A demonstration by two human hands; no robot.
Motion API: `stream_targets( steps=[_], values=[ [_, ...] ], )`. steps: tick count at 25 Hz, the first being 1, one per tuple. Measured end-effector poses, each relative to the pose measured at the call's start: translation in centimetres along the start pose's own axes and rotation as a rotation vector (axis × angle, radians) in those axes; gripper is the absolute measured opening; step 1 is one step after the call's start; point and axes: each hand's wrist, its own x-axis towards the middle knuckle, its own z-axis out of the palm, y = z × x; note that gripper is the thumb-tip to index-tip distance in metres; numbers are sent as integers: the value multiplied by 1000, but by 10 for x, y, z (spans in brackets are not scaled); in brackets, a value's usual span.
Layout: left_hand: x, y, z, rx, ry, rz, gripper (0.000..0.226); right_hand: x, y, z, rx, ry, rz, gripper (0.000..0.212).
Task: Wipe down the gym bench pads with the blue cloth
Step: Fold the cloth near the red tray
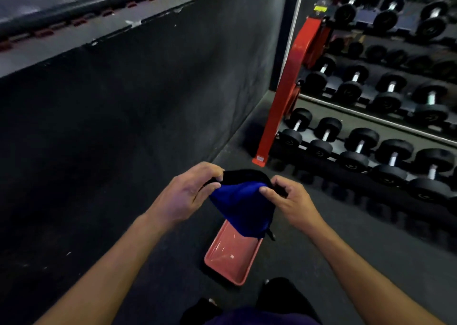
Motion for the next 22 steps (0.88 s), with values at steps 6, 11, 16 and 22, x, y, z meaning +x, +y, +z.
stream_targets(
  steps=[6,11,16,22],
  values=[
    [29,-35,-17,-77,14,-51,20,34,-16,0,146,16,-3,14],
    [48,-43,-32,-134,8,-85,7,50,-13,5,101,132,2,42],
    [41,-42,3,-991,92,-444,67,54,-35,11,180,104,-64,34],
    [37,-38,59,-1026,26,-698,25,77,-19,9,476,79,126,53]
  ],
)
